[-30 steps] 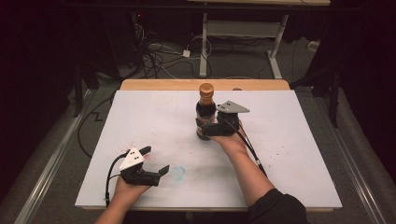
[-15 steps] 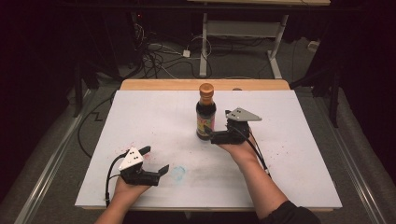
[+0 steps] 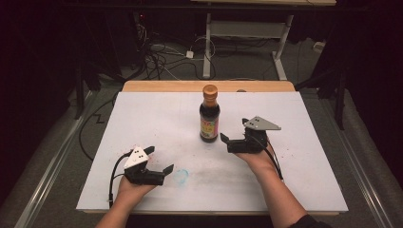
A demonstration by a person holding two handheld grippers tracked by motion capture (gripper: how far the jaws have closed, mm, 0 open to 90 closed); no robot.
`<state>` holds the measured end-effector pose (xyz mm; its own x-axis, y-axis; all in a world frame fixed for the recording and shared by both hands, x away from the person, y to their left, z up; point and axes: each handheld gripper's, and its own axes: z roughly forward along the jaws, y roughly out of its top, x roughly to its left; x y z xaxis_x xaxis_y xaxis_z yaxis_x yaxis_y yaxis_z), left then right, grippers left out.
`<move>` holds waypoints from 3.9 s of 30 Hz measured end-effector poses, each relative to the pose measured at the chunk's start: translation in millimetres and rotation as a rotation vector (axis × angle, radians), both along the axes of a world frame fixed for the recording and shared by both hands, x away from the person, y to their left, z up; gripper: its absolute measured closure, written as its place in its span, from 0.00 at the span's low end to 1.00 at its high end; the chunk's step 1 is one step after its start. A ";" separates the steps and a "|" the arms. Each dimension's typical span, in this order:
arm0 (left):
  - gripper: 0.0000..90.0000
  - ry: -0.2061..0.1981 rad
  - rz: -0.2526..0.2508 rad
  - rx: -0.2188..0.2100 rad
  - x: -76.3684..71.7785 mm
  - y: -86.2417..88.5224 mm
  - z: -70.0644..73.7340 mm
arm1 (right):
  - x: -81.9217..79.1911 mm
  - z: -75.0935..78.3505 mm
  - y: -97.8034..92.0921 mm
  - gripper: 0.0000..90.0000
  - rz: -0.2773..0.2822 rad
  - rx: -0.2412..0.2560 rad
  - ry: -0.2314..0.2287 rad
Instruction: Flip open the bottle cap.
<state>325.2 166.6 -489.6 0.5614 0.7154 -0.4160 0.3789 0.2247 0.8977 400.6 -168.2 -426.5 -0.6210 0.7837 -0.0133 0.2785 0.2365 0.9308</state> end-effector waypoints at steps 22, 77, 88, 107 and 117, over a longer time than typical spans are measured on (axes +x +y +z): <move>0.00 -0.001 -0.043 -0.149 60.4 -68.8 37.1 | -3.4 16.9 -17.2 0.26 0.007 0.024 -0.032; 0.31 -0.027 -0.107 -0.130 126.3 -134.3 43.6 | 14.2 69.8 8.8 1.00 0.107 -0.005 -0.091; 0.31 -0.040 -0.096 -0.133 125.0 -135.3 42.3 | 22.0 88.9 15.0 1.00 0.123 0.001 -0.070; 0.32 -0.042 -0.093 -0.119 124.7 -135.6 42.4 | 24.8 109.5 31.0 1.00 0.142 -0.048 -0.090; 0.32 -0.048 -0.090 -0.111 124.0 -136.3 42.1 | 25.6 112.7 34.3 1.00 0.145 -0.080 -0.074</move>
<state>449.2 30.3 -447.4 0.6423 0.6124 -0.4609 0.3597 0.2901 0.8868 426.2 -133.8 -313.7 -0.7222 0.6809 -0.1216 0.1676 0.3429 0.9243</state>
